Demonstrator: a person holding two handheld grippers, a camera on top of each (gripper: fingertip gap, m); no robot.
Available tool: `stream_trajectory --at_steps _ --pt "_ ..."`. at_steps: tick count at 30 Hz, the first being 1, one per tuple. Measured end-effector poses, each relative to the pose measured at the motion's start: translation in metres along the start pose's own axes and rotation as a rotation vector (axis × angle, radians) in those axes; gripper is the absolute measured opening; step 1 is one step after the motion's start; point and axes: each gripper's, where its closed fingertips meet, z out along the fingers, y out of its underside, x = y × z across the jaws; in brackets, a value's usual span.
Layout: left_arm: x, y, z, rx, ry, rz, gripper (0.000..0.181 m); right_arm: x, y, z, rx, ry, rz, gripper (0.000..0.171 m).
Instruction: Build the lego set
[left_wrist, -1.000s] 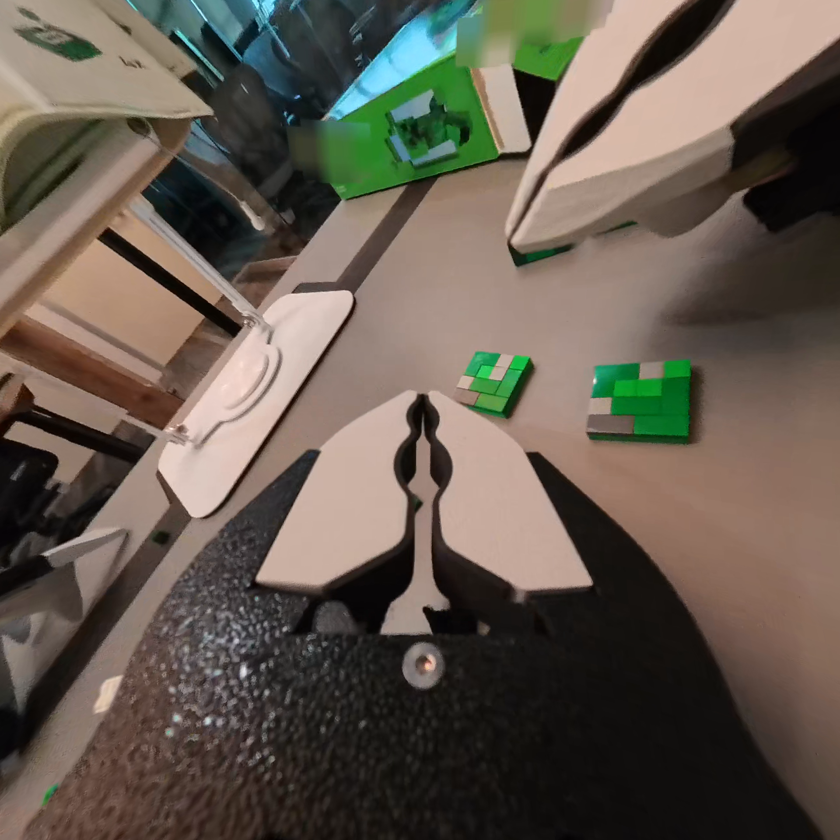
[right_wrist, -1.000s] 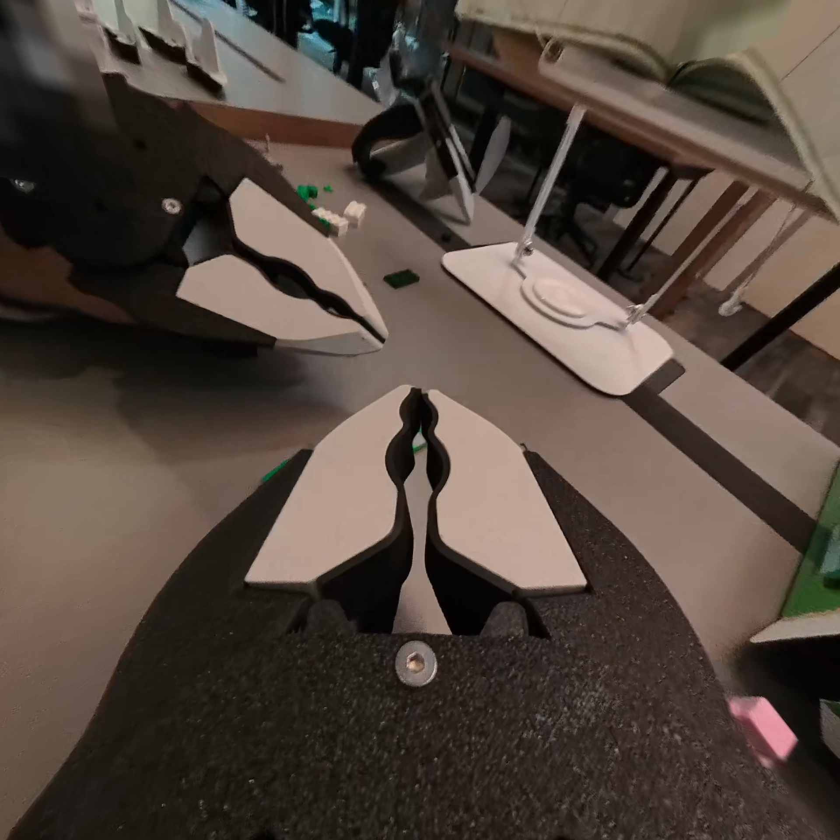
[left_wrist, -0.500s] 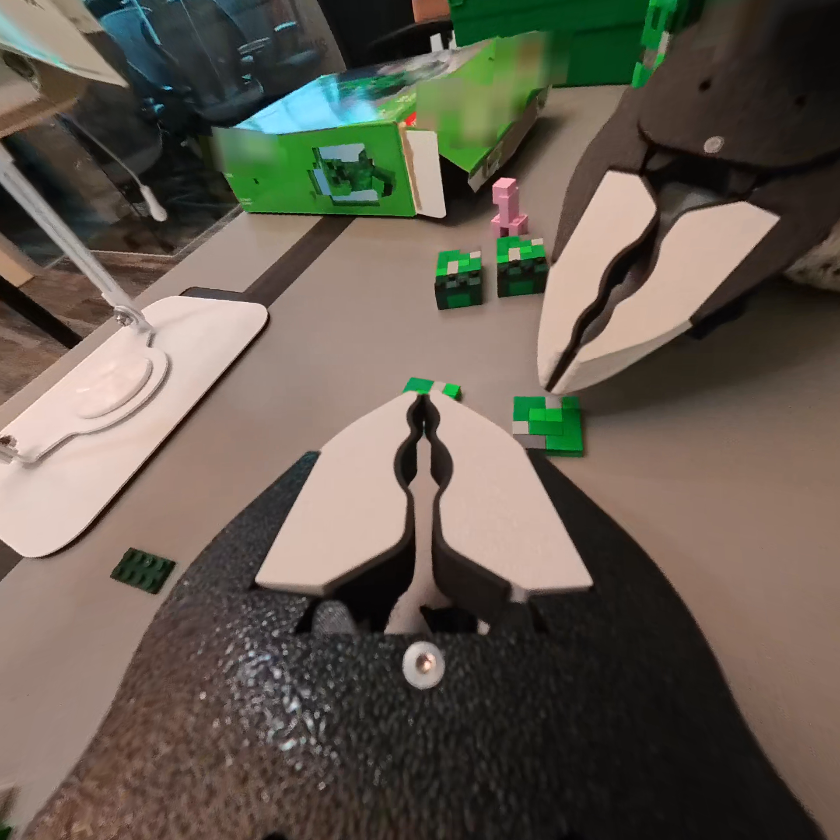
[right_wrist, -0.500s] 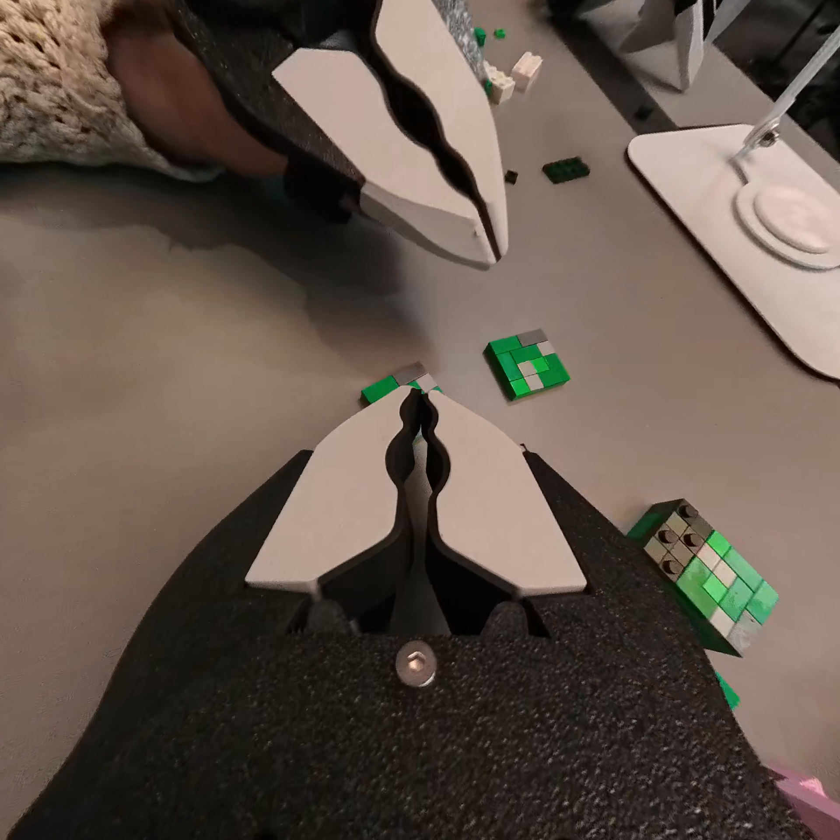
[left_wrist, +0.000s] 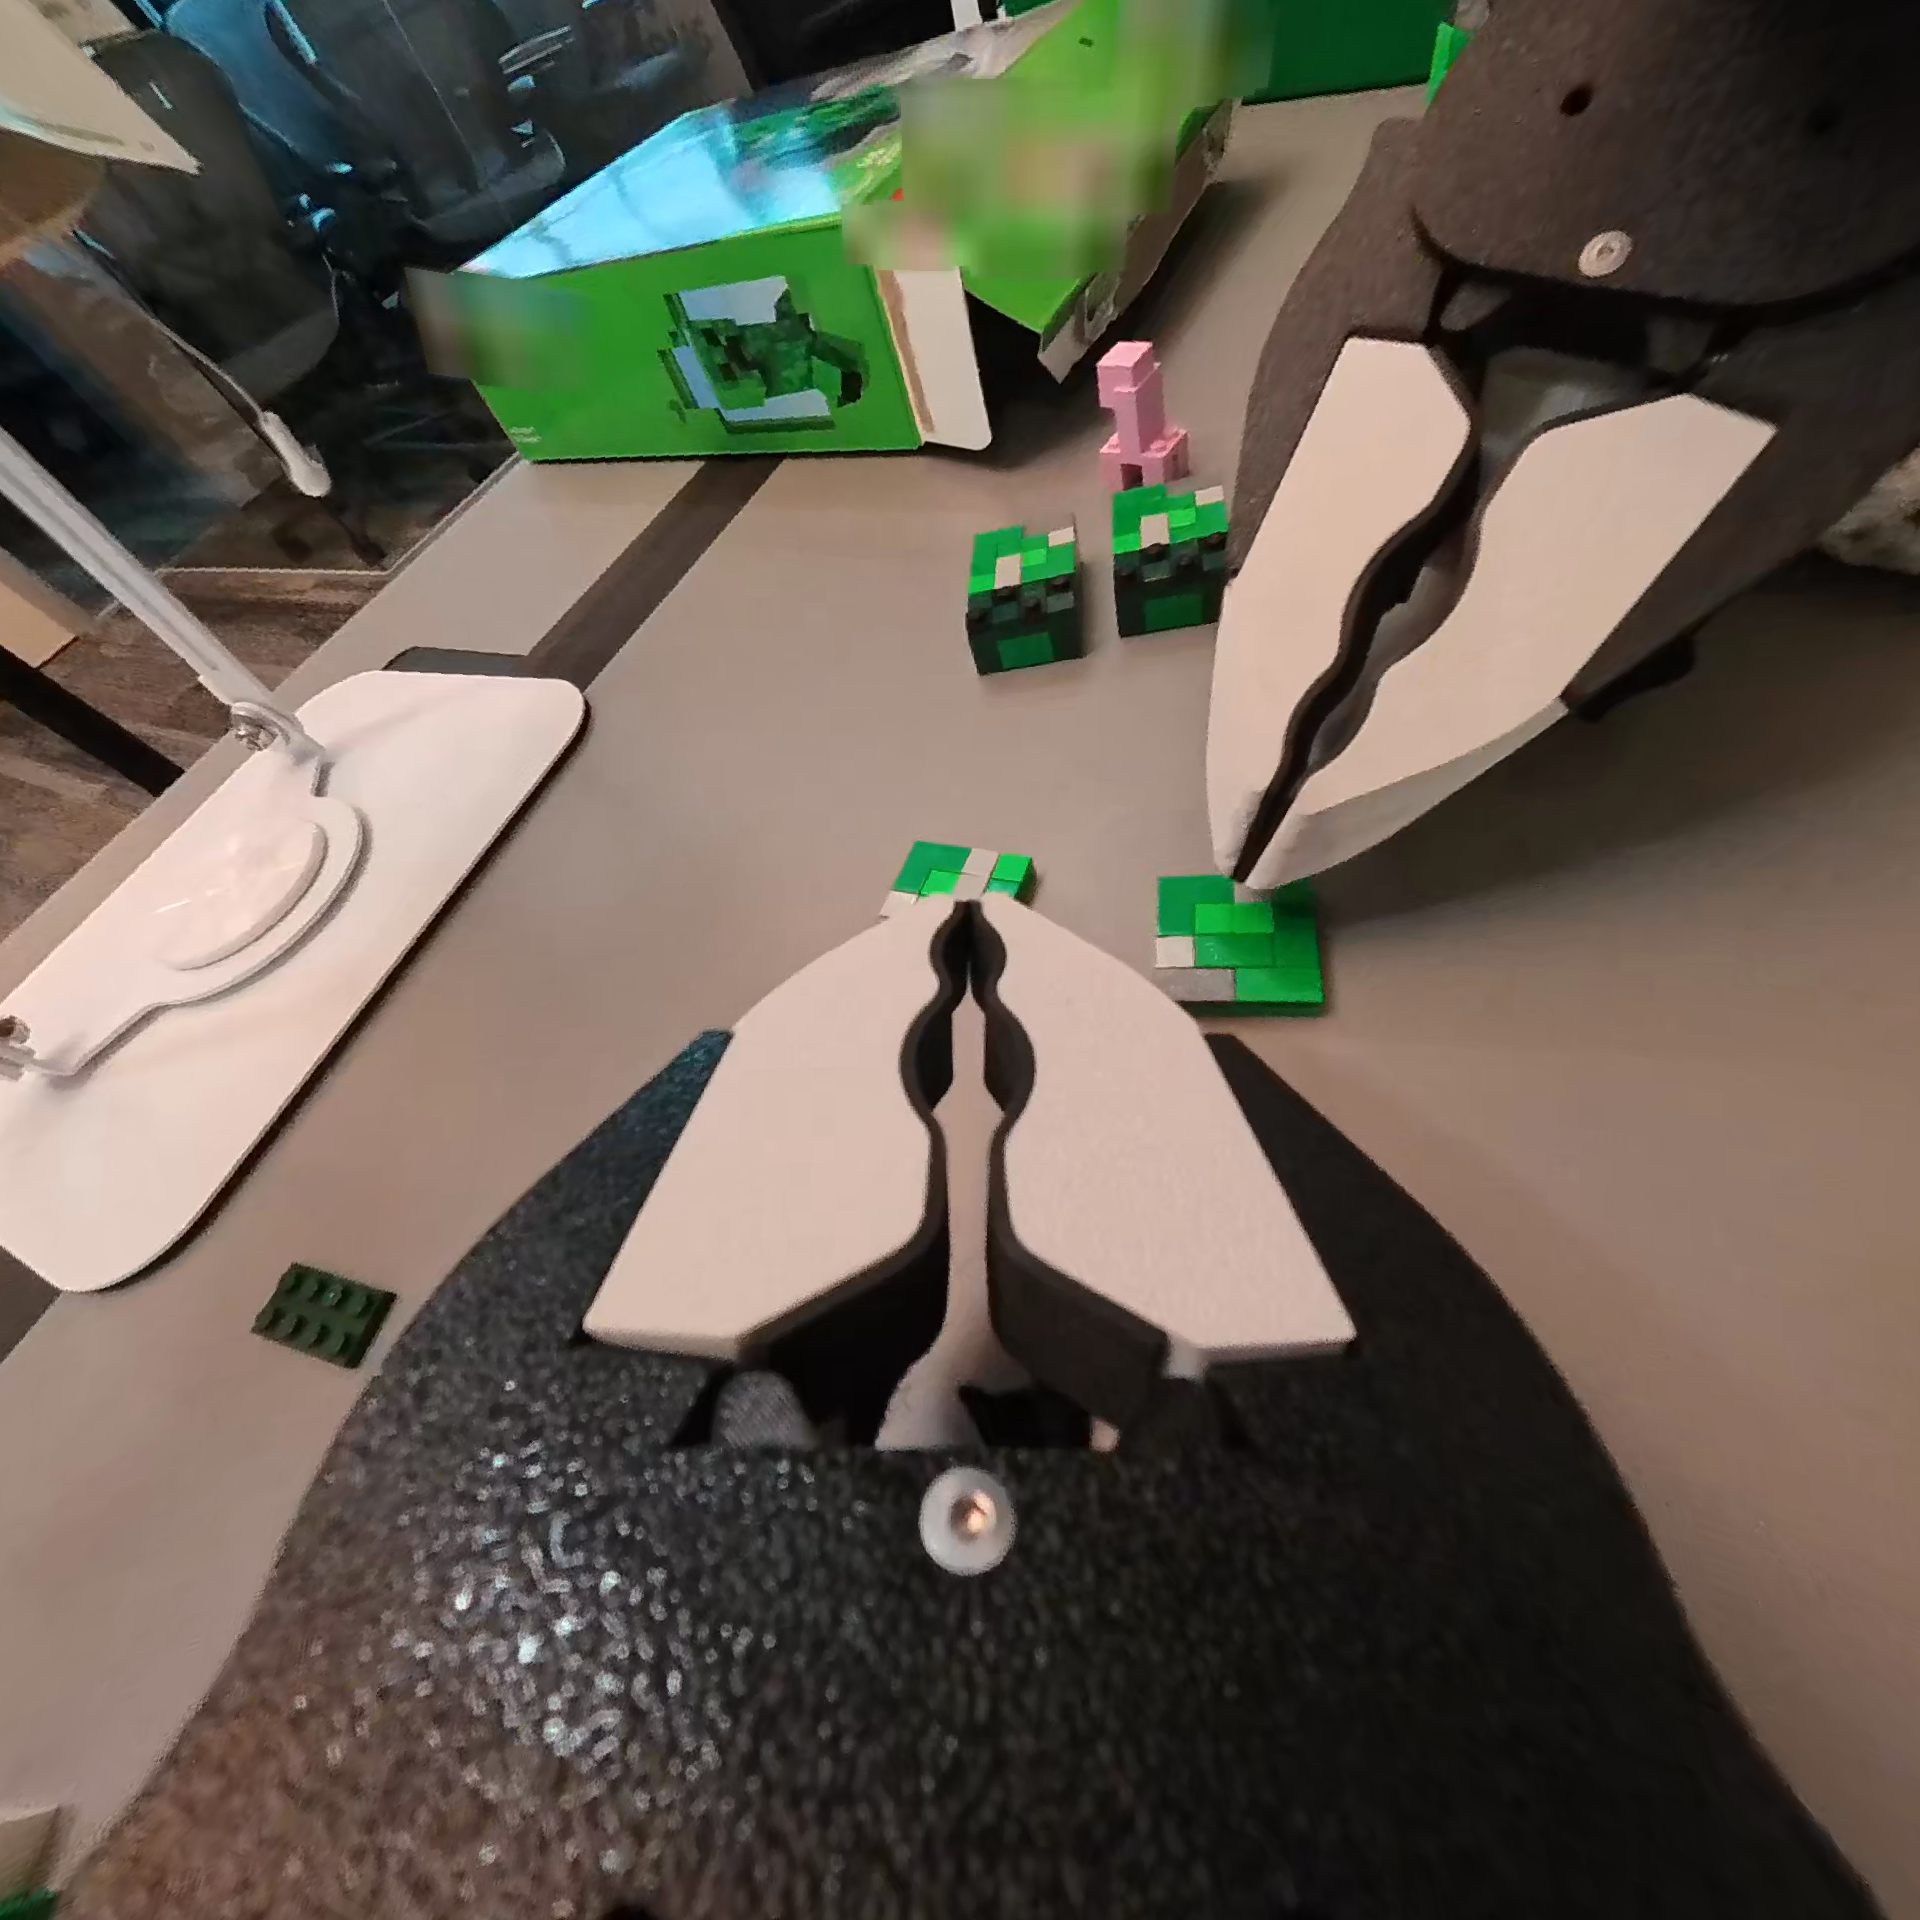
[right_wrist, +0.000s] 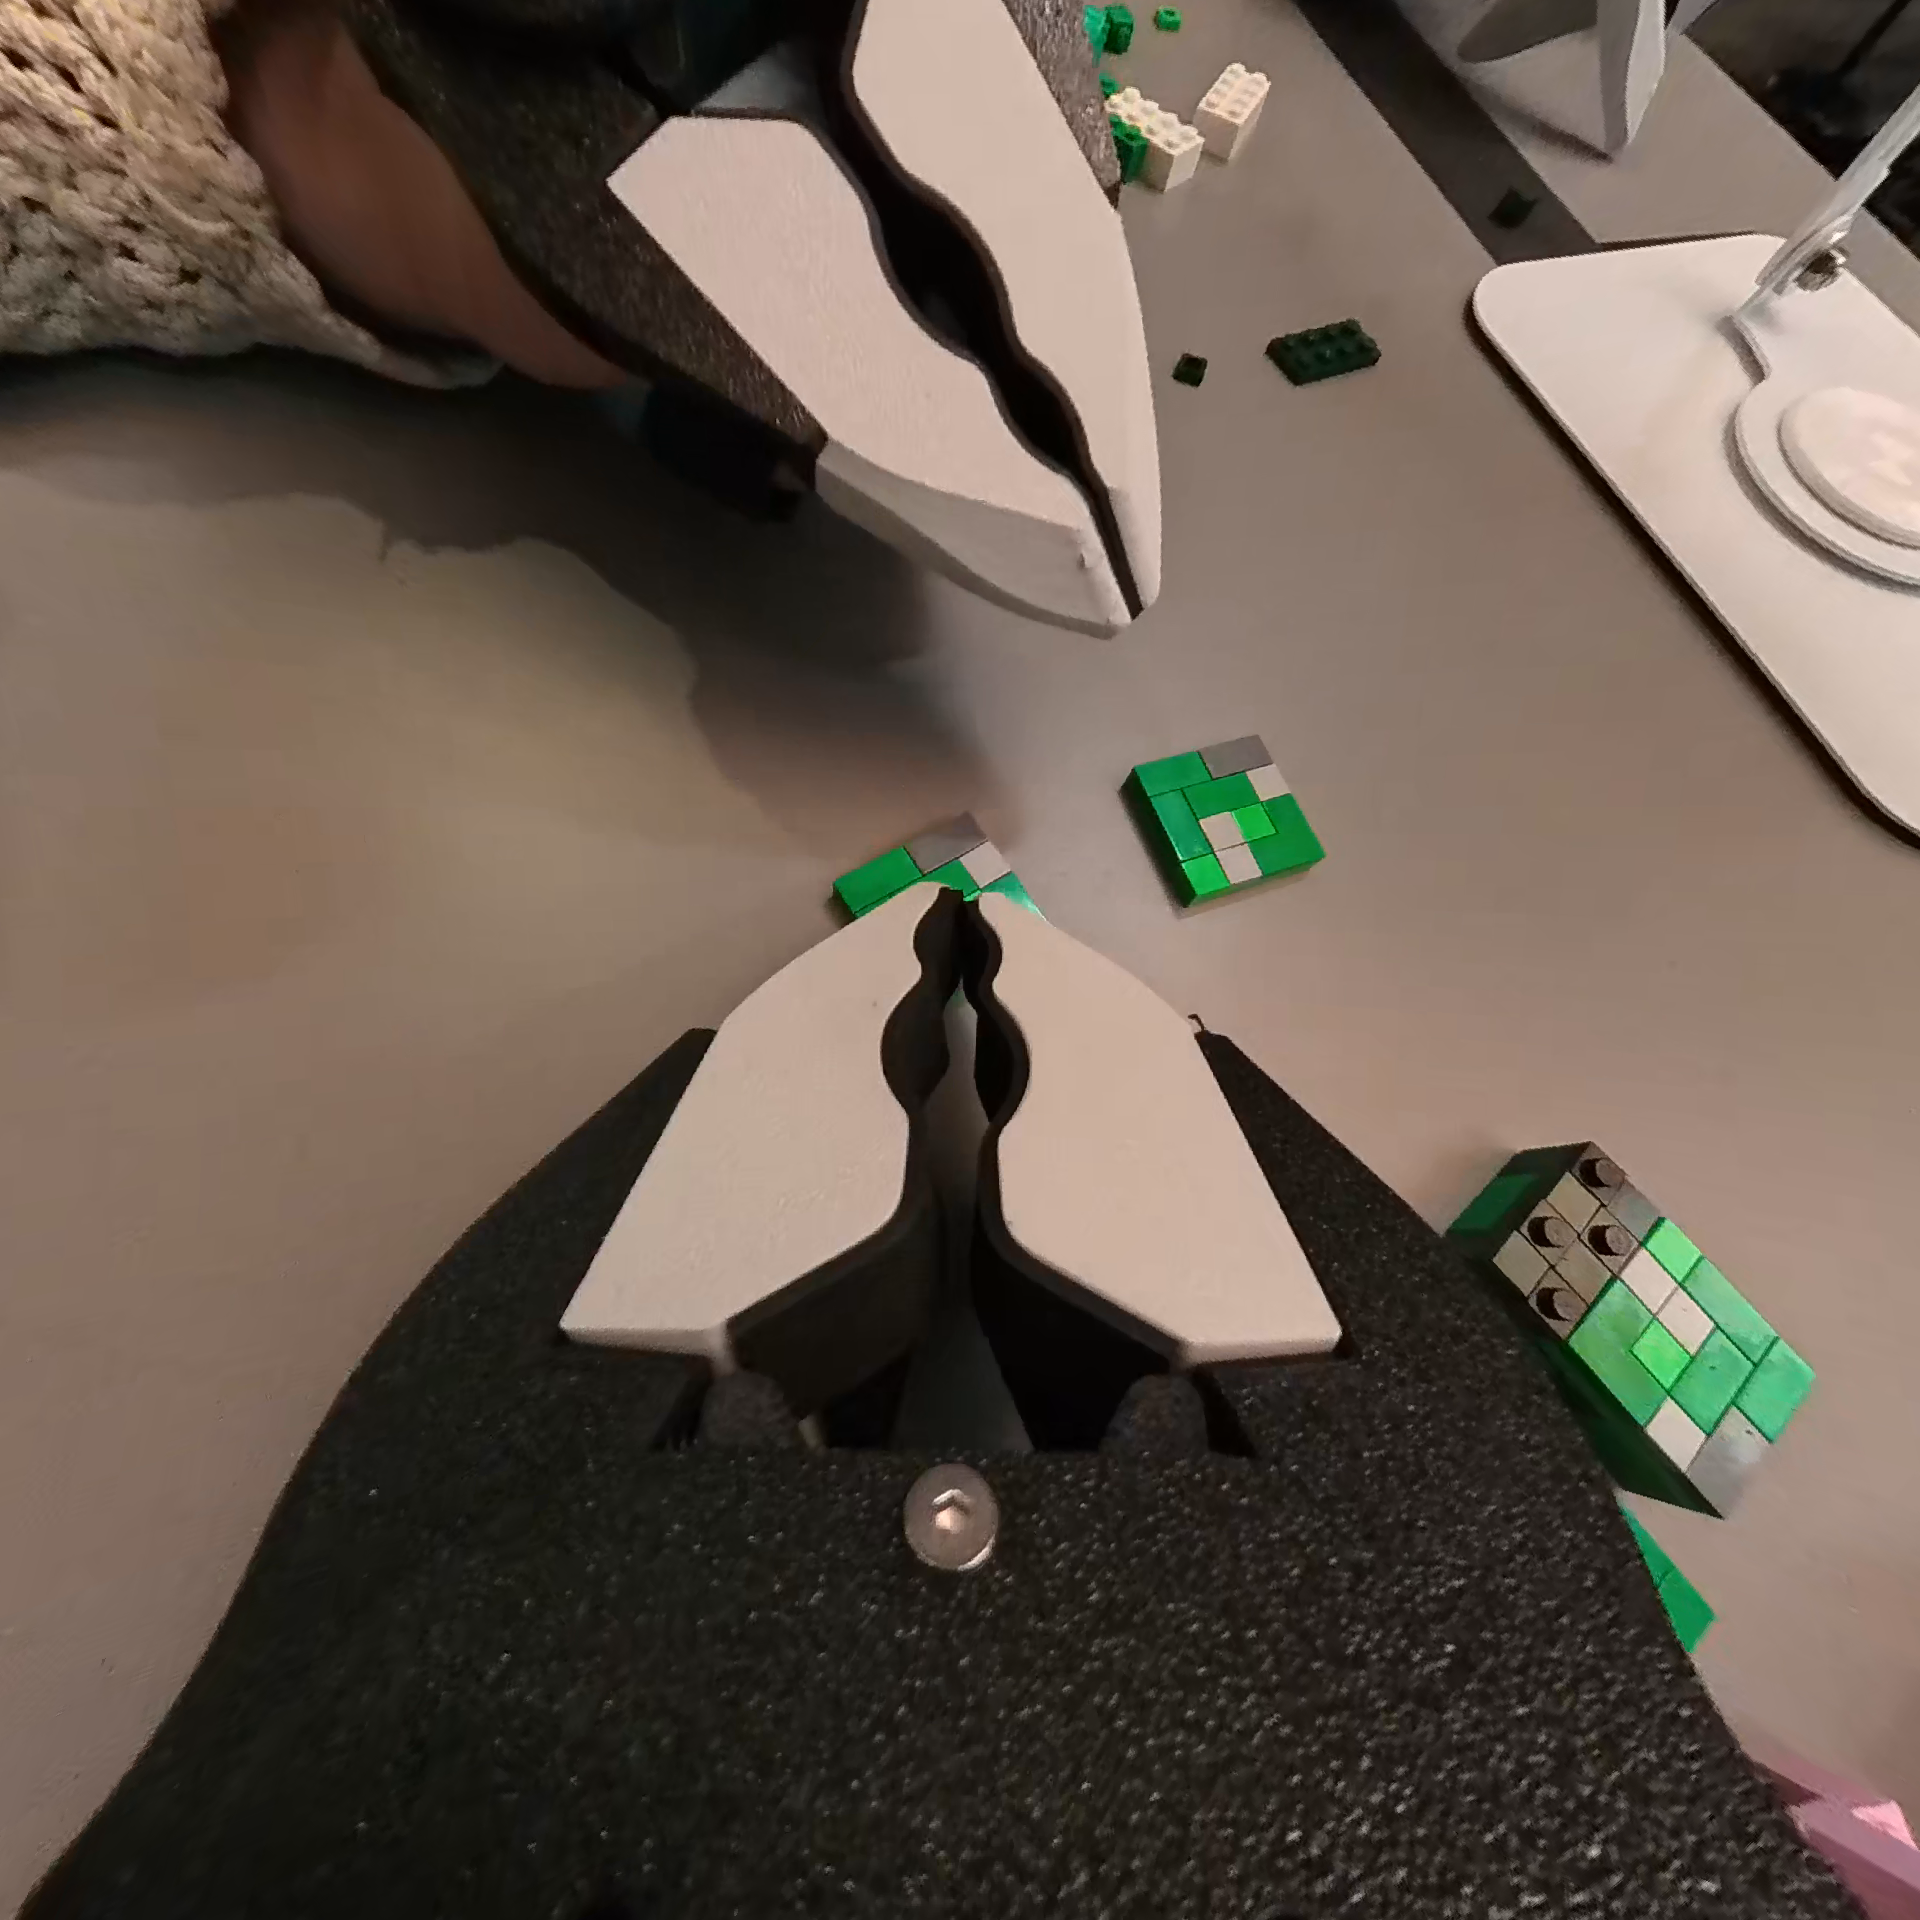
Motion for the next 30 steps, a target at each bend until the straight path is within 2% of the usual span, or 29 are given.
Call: stream_trajectory --at_steps 5,10,13,15,17,20,24,26,28,30 --pt "-0.004 0.001 0.0 -0.001 -0.015 -0.015 0.0 -0.001 0.003 0.002 -0.024 -0.013 -0.001 0.0" --pt "-0.003 0.009 0.003 -0.055 -0.058 0.097 0.0 0.004 -0.001 0.0 0.004 0.033 -0.002 0.0" --pt "-0.004 0.004 0.002 -0.021 -0.057 0.083 0.0 0.006 0.001 0.002 -0.013 0.017 0.036 0.0" --pt "-0.006 0.0 -0.001 0.013 -0.057 0.053 0.0 0.011 -0.007 -0.001 0.038 0.026 0.074 0.0" --pt "-0.011 -0.005 -0.005 0.055 -0.076 0.038 0.0 0.029 -0.025 -0.009 0.142 0.081 0.139 0.0" --pt "-0.017 -0.007 -0.008 0.083 -0.121 0.041 0.0 0.078 -0.073 -0.039 0.383 0.263 0.148 0.0" --pt "-0.017 -0.006 -0.006 0.069 -0.151 0.068 0.0 0.157 -0.136 -0.099 0.683 0.559 0.15 0.016" --pt "-0.018 -0.007 -0.006 0.069 -0.159 0.078 0.0 0.193 -0.155 -0.125 0.85 0.652 0.263 0.027" --pt "-0.019 -0.008 -0.007 0.081 -0.175 0.085 0.0 0.22 -0.167 -0.14 1.026 0.657 0.404 0.033" --pt "-0.021 -0.009 -0.009 0.096 -0.195 0.091 0.0 0.244 -0.17 -0.145 1.163 0.656 0.555 0.047"
